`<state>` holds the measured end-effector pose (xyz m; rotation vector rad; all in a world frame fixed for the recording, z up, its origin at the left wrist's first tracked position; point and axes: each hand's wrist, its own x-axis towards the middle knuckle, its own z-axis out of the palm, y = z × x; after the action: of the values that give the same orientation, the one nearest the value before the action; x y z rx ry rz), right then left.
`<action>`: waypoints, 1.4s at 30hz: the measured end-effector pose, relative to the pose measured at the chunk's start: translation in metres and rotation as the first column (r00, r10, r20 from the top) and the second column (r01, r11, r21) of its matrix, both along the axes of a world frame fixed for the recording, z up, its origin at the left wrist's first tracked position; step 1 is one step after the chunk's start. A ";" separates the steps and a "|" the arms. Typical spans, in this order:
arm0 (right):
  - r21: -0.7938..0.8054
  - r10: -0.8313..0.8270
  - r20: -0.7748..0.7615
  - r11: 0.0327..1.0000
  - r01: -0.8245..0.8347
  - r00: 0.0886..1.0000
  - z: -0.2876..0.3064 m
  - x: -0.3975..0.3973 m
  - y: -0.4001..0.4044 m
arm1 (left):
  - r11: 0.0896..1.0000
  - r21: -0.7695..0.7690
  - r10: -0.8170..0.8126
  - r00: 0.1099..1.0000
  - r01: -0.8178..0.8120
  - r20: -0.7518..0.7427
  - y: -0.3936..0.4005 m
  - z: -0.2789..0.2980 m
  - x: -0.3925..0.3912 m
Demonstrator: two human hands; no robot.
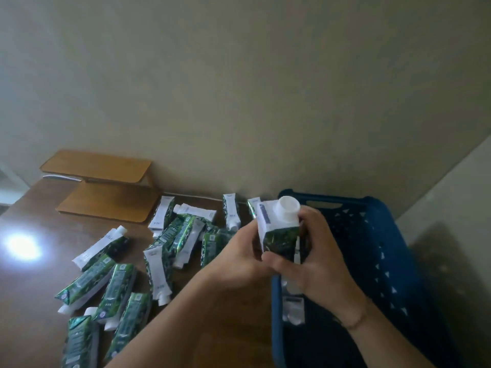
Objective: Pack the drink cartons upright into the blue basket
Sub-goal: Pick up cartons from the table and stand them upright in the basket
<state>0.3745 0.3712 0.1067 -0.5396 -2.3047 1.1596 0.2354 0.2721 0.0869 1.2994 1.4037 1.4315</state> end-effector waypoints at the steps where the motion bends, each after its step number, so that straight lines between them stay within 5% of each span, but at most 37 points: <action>1: -0.030 0.047 -0.044 0.998 -0.048 0.998 0.005 0.005 0.008 | 0.999 -0.003 -0.050 0.999 0.050 0.011 0.006 0.003 0.001; 5: -0.176 0.207 -0.099 0.959 -0.222 0.973 0.023 0.024 0.045 | 0.951 0.004 -0.310 0.950 0.310 0.048 0.028 0.019 0.002; 11: -0.273 0.200 -0.137 0.934 -0.231 0.970 0.022 0.034 0.088 | 0.929 -0.252 -0.282 0.959 0.273 -0.003 0.078 0.020 -0.004; 15: -0.130 -0.004 -0.163 0.991 -0.017 0.987 0.011 0.036 0.111 | 0.983 -0.156 0.070 0.985 -0.095 -0.159 0.095 0.000 0.003; 18: 0.002 -0.254 -0.108 0.967 0.256 0.961 -0.005 0.029 0.127 | 0.883 -0.068 0.409 0.833 -0.464 -0.374 0.099 -0.028 0.002; 21: 0.177 -0.390 0.148 0.915 0.363 0.909 -0.028 0.015 0.141 | 0.823 -0.253 0.425 0.847 -0.509 -0.320 0.097 -0.052 0.004; 24: 0.206 -0.401 0.345 0.914 0.348 0.849 -0.065 -0.001 0.145 | 0.851 -0.274 0.432 0.894 -0.448 -0.121 0.094 -0.067 0.008; 29: -0.221 -0.290 0.379 0.894 0.390 0.879 -0.129 -0.020 0.125 | 0.860 -0.261 0.441 0.896 -0.438 -0.050 0.092 -0.077 0.006; 33: -0.317 -0.250 0.415 0.861 0.397 0.875 -0.140 -0.021 0.130 | 0.872 -0.280 0.383 0.916 -0.402 -0.121 0.092 -0.080 -0.001; 37: -0.157 -0.263 0.486 0.912 0.379 0.833 -0.132 -0.013 0.137 | 0.915 -0.270 0.286 0.954 -0.299 -0.087 0.070 -0.082 0.000; 42: 0.082 -0.382 0.518 0.913 0.400 0.766 -0.123 -0.017 0.139 | 0.794 -0.430 0.377 0.903 -0.430 -0.206 0.017 -0.121 -0.009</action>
<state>0.3572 0.5103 -0.0166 -1.4336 -2.4234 0.9157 0.2267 0.2890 -0.0345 0.8001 2.0463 1.1735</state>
